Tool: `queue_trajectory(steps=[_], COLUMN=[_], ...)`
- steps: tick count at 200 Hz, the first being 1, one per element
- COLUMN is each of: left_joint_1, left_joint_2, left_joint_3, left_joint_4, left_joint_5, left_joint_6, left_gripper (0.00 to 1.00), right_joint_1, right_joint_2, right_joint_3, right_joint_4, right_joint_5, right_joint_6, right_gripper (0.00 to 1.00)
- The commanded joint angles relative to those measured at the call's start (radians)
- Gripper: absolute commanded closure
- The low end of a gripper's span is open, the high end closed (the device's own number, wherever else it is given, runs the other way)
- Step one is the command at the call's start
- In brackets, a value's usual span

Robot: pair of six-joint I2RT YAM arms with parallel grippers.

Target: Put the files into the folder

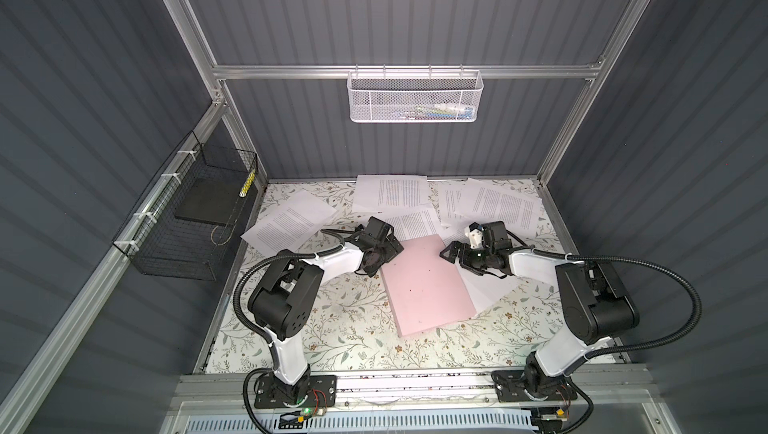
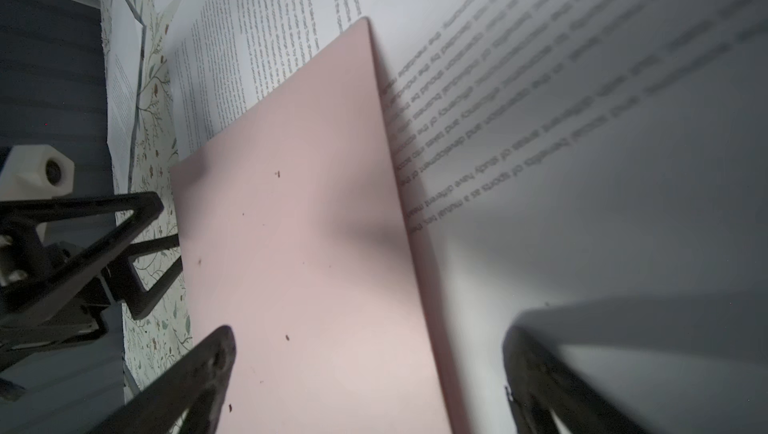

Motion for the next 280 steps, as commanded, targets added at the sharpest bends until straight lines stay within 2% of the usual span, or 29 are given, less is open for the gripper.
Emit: queue_trajectory(steps=[1, 70, 124, 173, 193, 215, 236, 280], left_joint_1=[0.003, 0.004, 0.003, 0.003, 0.005, 0.005, 0.011, 0.022], left_joint_2=[0.065, 0.097, 0.122, 0.134, 0.138, 0.142, 0.142, 0.127], left_joint_3=[-0.033, -0.052, -0.069, -0.072, -0.074, -0.070, -0.070, -0.065], left_joint_4=[-0.023, 0.015, 0.006, 0.009, 0.010, 0.012, 0.010, 0.010], left_joint_5=[0.056, 0.072, 0.049, 0.032, 0.028, 0.024, 0.024, 0.032], left_joint_6=[0.063, 0.072, 0.065, 0.051, 0.044, 0.041, 0.037, 0.037], left_gripper=[0.00, 0.00, 0.00, 0.00, 0.00, 0.00, 0.00, 0.00], right_joint_1=[0.009, 0.011, 0.011, 0.011, 0.011, 0.011, 0.011, 0.011], right_joint_2=[0.014, 0.008, -0.134, -0.169, -0.185, -0.192, -0.196, -0.215], right_joint_3=[0.023, 0.039, 0.076, 0.098, 0.065, 0.039, 0.009, 0.009], right_joint_4=[-0.028, -0.012, -0.096, -0.090, -0.021, 0.006, 0.043, 0.001], right_joint_5=[-0.041, -0.157, -0.151, -0.254, -0.306, -0.324, -0.343, -0.271], right_joint_6=[-0.012, 0.018, 0.015, 0.055, 0.077, 0.076, 0.076, 0.052], right_gripper=[0.01, 0.01, 0.01, 0.03, 0.15, 0.37, 0.52, 0.81])
